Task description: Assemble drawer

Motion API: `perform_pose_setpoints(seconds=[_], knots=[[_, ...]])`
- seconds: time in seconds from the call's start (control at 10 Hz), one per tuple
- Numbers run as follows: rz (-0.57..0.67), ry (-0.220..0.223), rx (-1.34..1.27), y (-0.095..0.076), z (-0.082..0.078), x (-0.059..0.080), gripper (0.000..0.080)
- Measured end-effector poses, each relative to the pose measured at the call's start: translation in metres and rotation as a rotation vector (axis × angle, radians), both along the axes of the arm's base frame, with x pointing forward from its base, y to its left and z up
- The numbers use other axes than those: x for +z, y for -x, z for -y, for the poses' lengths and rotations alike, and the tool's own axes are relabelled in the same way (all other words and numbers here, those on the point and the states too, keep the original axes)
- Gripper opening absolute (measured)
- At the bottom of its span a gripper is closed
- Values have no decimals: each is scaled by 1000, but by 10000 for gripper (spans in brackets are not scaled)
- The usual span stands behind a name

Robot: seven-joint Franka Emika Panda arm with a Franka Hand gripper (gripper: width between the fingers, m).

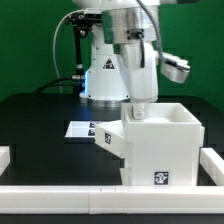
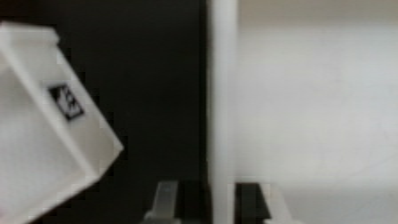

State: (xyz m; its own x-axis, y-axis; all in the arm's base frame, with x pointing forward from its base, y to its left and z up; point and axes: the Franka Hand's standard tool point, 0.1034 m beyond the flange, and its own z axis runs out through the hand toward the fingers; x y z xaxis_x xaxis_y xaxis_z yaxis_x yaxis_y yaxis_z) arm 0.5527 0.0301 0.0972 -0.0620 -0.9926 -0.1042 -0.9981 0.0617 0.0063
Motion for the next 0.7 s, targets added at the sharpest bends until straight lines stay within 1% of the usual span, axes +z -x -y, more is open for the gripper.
perform_pose_setpoints(seconds=[0.2, 0.5, 0.7], knots=[[-18, -1, -47, 3, -20, 0, 35], [-14, 1, 14, -2, -40, 0, 35], [-44, 0, 45, -4, -39, 1, 35]])
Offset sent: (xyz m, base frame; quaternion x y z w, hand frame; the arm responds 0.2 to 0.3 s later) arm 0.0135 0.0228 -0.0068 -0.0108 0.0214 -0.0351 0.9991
